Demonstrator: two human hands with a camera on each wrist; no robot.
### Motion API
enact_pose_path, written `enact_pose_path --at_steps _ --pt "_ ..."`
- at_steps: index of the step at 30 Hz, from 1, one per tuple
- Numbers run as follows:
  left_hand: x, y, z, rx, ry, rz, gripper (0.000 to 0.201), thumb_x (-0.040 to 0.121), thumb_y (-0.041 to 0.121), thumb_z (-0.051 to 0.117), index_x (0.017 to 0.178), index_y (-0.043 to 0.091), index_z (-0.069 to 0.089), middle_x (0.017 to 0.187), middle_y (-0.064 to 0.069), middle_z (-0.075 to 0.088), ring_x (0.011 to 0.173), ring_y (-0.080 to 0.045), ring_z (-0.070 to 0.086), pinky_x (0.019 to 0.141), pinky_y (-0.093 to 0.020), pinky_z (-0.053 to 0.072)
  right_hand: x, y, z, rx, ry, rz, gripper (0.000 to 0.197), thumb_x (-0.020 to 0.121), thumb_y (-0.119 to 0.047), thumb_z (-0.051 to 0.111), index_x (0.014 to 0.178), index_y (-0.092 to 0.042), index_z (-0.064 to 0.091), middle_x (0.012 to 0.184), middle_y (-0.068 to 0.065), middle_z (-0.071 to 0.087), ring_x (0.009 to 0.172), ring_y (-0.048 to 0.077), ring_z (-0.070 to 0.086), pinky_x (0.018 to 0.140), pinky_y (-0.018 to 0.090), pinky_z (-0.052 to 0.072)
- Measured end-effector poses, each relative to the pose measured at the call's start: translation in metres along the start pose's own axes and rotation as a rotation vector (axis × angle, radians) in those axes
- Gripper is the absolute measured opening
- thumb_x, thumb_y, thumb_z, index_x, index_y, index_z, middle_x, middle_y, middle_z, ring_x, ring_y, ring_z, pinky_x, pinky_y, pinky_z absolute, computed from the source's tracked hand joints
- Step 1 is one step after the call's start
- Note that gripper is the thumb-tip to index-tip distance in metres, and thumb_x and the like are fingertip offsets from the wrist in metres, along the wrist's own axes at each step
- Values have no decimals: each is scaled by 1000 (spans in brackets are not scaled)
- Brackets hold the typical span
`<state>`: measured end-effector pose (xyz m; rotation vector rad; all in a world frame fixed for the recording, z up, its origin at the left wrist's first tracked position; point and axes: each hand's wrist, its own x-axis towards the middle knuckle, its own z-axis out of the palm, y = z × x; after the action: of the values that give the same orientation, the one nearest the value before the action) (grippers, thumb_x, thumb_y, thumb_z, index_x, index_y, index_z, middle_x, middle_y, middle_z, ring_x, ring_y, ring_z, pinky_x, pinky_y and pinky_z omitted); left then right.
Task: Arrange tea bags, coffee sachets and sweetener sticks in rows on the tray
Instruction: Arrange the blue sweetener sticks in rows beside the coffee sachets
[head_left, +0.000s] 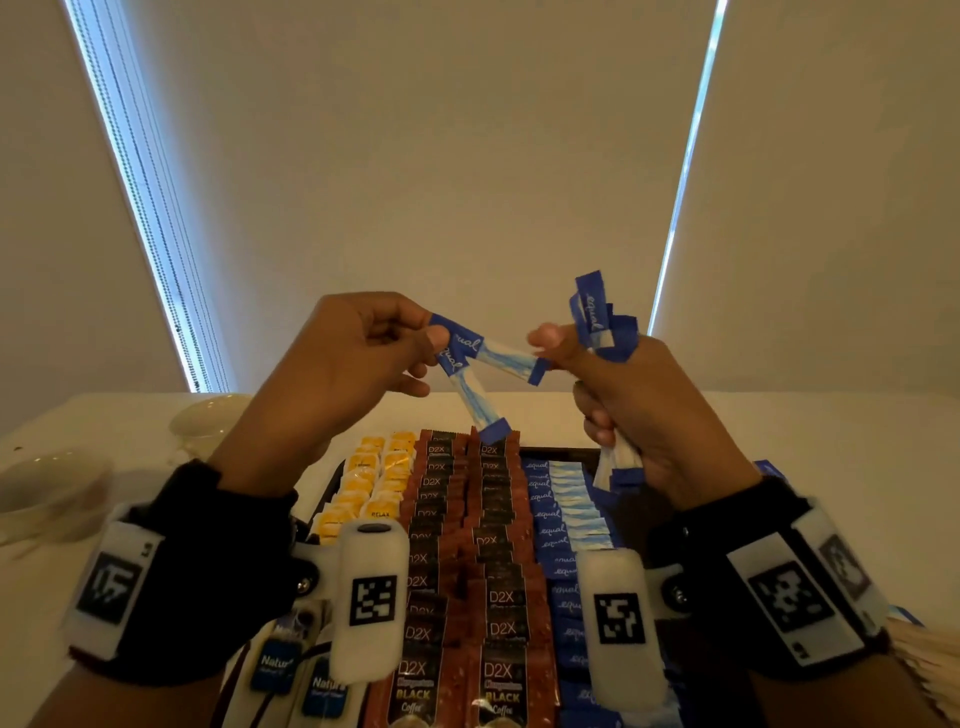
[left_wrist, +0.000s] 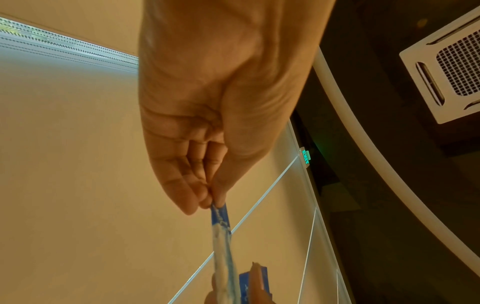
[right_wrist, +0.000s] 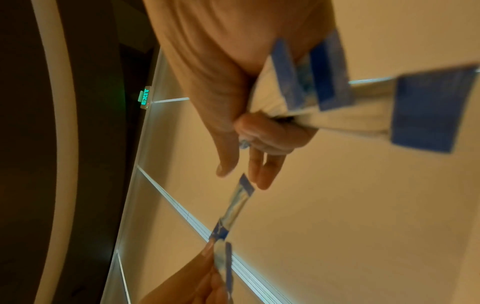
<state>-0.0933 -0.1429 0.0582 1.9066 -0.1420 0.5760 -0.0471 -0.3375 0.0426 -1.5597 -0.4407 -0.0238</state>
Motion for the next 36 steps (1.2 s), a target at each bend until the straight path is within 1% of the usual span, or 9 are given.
enact_pose_path --at_steps 3,7,12,14,17,20,24,32,36 --pt "1 -2 0 4 27 5 7 88 16 60 85 14 66 76 -4 68 62 -5 62 59 -19 56 -3 1 3 -66 -60 25 15 84 -21 67 86 -6 65 37 -5 44 31 5 28 32 17 30" --pt "2 -5 2 -57 116 23 8 89 14 59 87 17 66 79 -6 68 62 -5 61 59 -19 56 -4 3 8 -34 -68 52 12 85 -17 67 87 -5 65 39 -10 51 31 4 29 32 16 31" --pt "4 -9 4 -35 220 69 7 91 14 59 92 16 66 81 -3 67 64 -2 64 57 -17 56 -5 6 18 87 -50 70 17 83 -26 68 69 -16 70 83 28 65 35 5 31 34 17 32" --pt "4 -10 5 -34 253 82 7 91 14 59 91 17 65 80 -1 67 64 -1 65 57 -16 55 -7 4 21 121 -58 89 14 83 -27 67 74 -16 69 95 27 67 35 5 32 34 17 33" --pt "4 -11 7 -1 293 105 8 91 16 59 88 23 62 79 3 66 63 0 65 56 -15 55 -9 3 23 149 -81 98 17 81 -30 68 86 -13 66 89 18 71 35 5 33 34 16 34" --pt "4 -12 9 40 308 104 7 91 18 60 88 23 62 80 4 67 67 -5 68 62 -22 58 -11 3 28 68 -84 49 26 74 -30 74 92 -13 65 79 26 64 35 6 33 35 18 35" --pt "4 -10 8 24 277 92 7 90 15 60 88 21 64 80 1 67 65 -5 67 63 -24 59 -12 4 31 1 5 -49 10 81 -16 71 80 -17 61 41 -12 54 32 6 32 34 17 35" --pt "2 -5 -3 -36 27 -28 13 88 18 60 94 8 66 82 -8 69 66 -7 65 63 -24 59 -6 9 22 -45 146 -100 26 78 -16 73 59 -24 58 38 -10 51 32 4 36 34 16 36" --pt "2 -6 3 -25 34 -17 12 86 16 63 89 6 66 73 -7 66 59 -7 63 57 -20 56 -6 6 18 -47 141 -83 27 77 -14 75 57 -22 57 46 -5 51 33 4 36 33 15 36"
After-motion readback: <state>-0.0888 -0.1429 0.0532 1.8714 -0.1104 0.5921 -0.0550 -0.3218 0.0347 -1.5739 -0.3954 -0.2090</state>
